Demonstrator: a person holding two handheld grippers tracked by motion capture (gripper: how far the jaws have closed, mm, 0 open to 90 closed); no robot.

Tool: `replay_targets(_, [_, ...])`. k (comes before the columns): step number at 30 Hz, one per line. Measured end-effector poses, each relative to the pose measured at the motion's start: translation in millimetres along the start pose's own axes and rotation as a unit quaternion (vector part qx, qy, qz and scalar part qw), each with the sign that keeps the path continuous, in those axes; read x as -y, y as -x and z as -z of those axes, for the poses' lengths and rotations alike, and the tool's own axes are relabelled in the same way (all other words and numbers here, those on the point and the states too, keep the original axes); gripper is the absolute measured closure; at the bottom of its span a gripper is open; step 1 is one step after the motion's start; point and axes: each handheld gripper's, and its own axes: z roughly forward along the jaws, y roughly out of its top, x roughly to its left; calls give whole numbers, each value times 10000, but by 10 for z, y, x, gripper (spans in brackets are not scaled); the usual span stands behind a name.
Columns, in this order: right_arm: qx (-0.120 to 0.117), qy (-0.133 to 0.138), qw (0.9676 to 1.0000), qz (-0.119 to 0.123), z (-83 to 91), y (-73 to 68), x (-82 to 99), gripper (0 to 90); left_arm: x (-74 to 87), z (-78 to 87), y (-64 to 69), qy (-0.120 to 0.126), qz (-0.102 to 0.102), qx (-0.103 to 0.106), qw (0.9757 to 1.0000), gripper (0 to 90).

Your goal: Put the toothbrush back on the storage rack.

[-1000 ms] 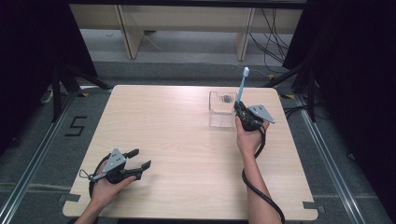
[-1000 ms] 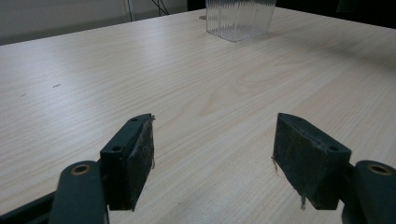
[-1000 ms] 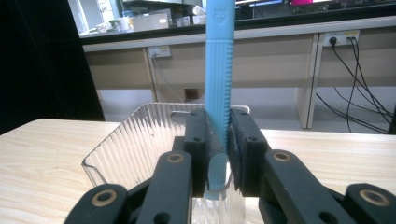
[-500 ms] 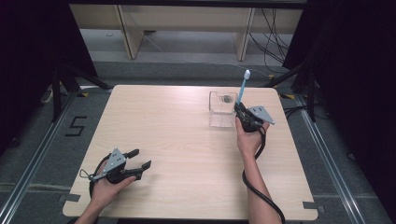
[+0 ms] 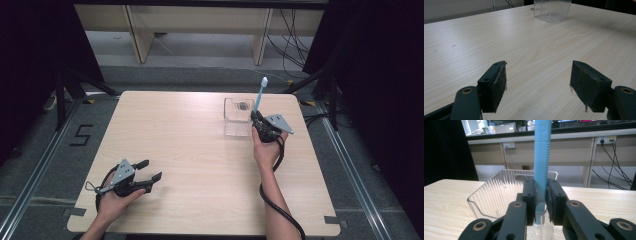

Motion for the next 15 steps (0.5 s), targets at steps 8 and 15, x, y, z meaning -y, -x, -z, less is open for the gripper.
replay_targets(8, [37, -7, 9999, -95, 5, -17, 23, 784, 0, 0, 2, 6, 1, -4, 10000, 286])
replay_targets(15, [42, -218, 9997, 57, -8, -19, 26, 709, 0, -1, 2, -2, -3, -3, 10000, 286])
